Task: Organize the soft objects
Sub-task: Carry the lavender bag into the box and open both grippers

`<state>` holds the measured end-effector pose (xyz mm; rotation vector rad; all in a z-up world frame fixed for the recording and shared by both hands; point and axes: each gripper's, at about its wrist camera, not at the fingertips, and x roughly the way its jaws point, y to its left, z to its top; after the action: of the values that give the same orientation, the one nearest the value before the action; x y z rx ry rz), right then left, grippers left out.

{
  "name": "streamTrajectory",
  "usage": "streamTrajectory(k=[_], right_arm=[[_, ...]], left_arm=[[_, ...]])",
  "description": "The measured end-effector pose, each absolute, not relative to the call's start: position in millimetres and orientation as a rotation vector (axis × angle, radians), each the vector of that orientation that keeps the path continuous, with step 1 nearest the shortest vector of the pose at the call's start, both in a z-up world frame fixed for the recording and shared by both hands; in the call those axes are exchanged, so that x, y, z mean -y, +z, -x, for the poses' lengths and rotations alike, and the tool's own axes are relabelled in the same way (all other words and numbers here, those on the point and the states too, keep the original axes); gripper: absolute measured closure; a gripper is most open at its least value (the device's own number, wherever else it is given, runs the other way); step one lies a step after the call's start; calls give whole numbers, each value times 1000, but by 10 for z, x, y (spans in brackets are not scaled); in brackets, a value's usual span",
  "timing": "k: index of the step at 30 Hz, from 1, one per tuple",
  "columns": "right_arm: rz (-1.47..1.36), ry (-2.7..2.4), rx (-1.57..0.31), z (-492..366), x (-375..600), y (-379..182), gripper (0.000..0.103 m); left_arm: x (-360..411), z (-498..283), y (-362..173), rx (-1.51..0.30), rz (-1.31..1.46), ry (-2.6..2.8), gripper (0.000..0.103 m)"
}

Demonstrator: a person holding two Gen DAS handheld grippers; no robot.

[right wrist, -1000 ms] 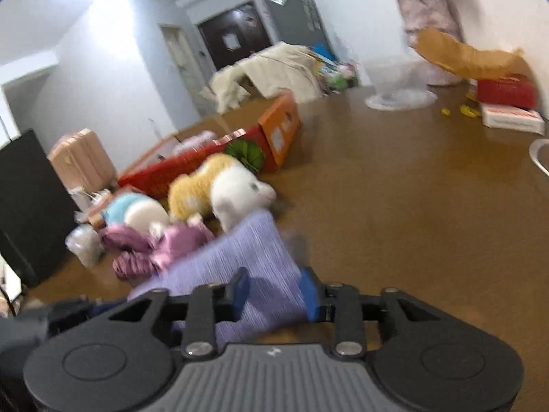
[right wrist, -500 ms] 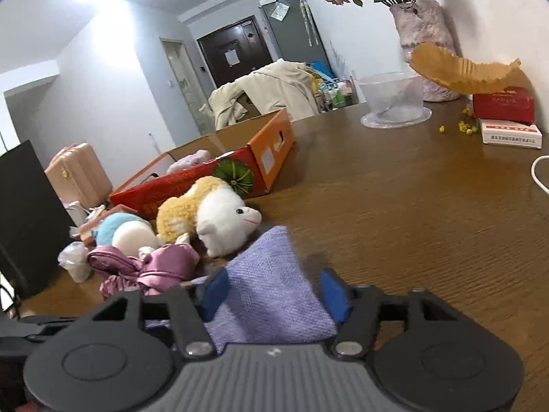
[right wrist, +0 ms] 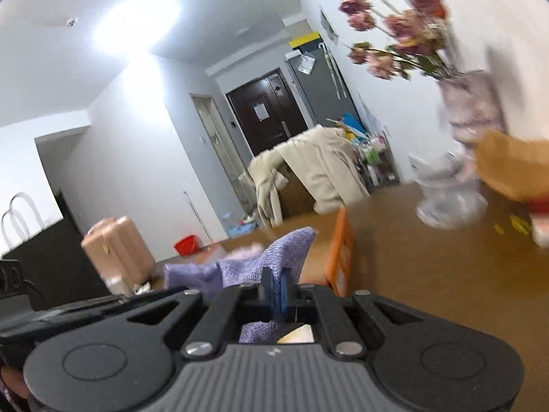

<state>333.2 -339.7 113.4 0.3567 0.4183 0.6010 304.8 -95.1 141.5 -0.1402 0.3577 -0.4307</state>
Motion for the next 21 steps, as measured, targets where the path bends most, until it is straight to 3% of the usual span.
streamTrajectory(k=[4,8,11,14,16,17,18,21], right_arm=[[-371,597,-498,-4201,2891,1105,99],[-271,488,-608,-4811,2386,795,99],[-228,427,-648,-4927,2289,615,97],[-170,378,-644,-4889,2266,575,88],[-124,342,-627,-4861,2255,611,87],[-114,330,-613,-4839,2264,647,80],[-100,324,-596,-4796,2270,710,79],[-87,318,-544,-4652,2325,966,71]], left_arm=[[602,-3848,1489,-410,140,-343,98],[381,-4573,1117,-597,175,-295,98],[397,-4821,811,-687,180,-291,96],[440,-4884,649,-726,166,-303,92],[442,-4866,640,-740,154,-292,70],[421,-4845,660,-738,153,-276,49],[422,-4777,711,-723,156,-258,40],[338,-4567,948,-661,148,-272,37]])
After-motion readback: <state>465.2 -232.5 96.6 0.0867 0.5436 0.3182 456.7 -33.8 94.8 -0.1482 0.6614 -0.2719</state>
